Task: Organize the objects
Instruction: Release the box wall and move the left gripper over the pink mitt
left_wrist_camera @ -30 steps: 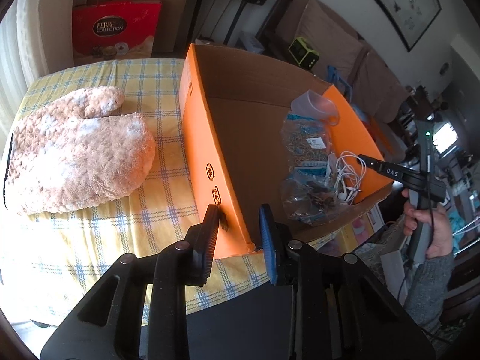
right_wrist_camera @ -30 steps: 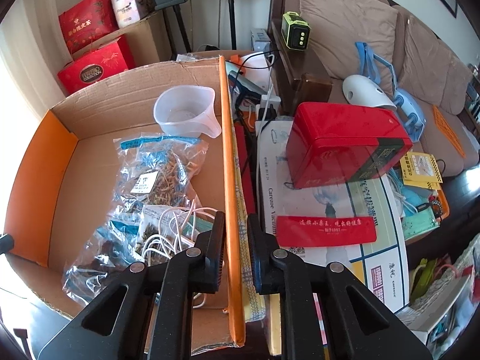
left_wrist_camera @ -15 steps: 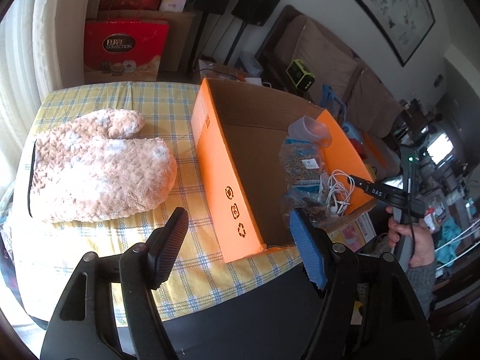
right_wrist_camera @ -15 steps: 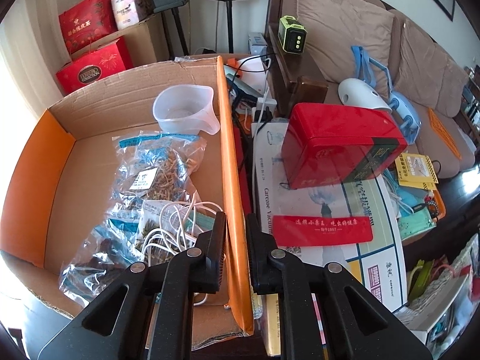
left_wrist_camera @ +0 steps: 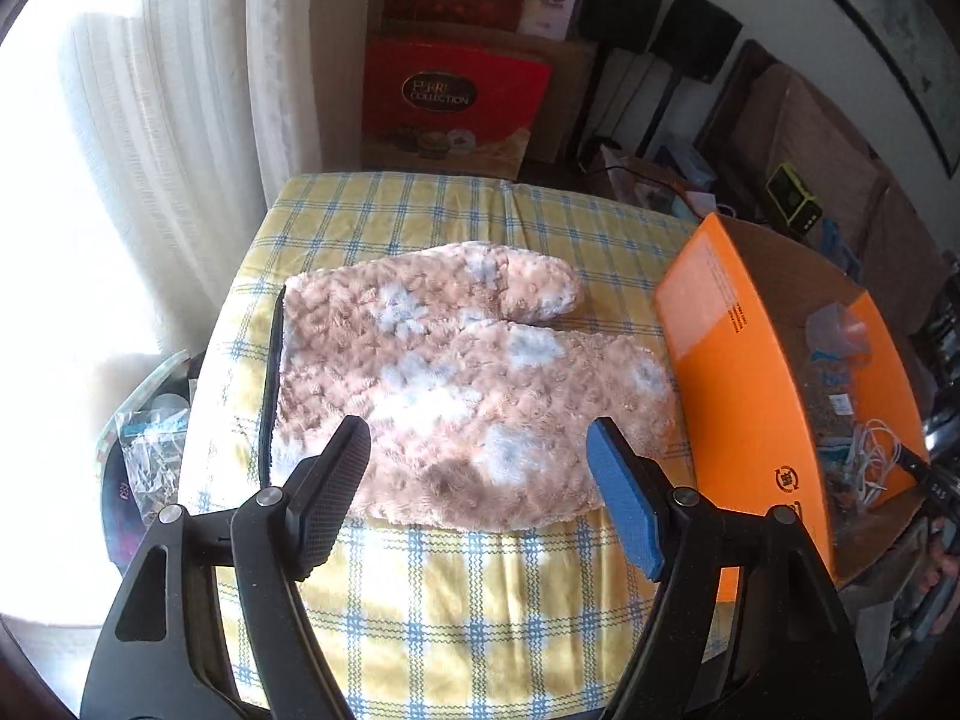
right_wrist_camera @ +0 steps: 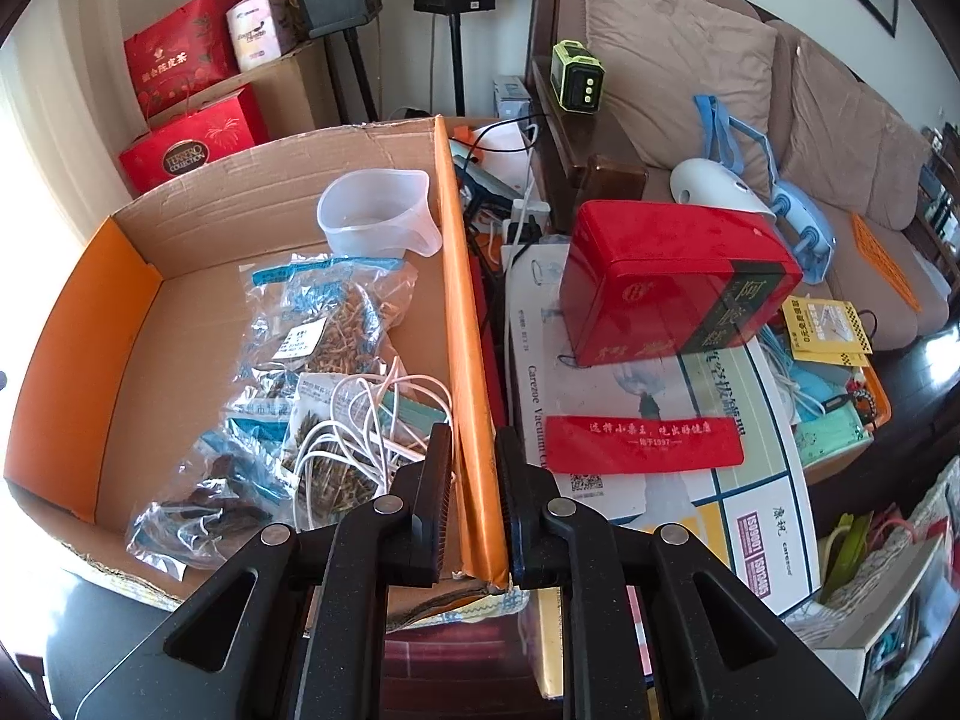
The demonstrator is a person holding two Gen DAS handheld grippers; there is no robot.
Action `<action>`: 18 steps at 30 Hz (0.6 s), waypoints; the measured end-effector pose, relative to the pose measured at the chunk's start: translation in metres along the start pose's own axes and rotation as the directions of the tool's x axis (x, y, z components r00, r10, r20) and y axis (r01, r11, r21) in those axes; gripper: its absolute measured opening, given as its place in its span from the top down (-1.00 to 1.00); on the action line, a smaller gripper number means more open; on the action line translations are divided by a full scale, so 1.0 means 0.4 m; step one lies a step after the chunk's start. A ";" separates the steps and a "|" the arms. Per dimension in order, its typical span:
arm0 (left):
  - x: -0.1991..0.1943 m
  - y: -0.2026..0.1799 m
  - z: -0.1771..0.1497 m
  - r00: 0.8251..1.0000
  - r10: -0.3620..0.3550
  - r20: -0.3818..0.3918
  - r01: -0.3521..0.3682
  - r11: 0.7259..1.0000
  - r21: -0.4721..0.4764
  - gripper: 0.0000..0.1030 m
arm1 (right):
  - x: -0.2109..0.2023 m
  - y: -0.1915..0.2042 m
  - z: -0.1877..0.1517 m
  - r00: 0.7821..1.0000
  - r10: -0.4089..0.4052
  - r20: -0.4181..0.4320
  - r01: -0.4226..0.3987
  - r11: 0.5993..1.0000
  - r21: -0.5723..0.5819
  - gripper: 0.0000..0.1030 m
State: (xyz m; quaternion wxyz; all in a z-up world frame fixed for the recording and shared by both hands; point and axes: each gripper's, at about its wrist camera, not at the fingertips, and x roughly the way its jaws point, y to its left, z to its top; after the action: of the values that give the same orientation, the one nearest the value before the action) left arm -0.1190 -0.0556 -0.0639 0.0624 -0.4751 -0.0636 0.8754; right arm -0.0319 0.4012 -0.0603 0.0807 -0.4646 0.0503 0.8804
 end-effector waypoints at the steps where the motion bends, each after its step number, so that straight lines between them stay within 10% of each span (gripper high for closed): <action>1: 0.010 0.003 -0.001 1.000 0.021 -0.003 -0.021 1.000 0.003 -0.39 | 0.000 0.000 -0.001 1.000 0.001 0.000 -0.001 1.000 0.001 0.69; 18: 0.063 -0.082 -0.030 0.996 0.088 0.015 -0.088 0.950 0.299 -0.41 | -0.011 0.007 -0.011 1.000 0.007 -0.001 -0.007 1.000 0.009 0.58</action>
State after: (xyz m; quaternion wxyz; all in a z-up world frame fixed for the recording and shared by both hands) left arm -0.1210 -0.0183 -0.0857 0.0943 -0.4619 0.0908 0.8772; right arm -0.0262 0.3971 -0.0591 0.0797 -0.4644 0.0561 0.8802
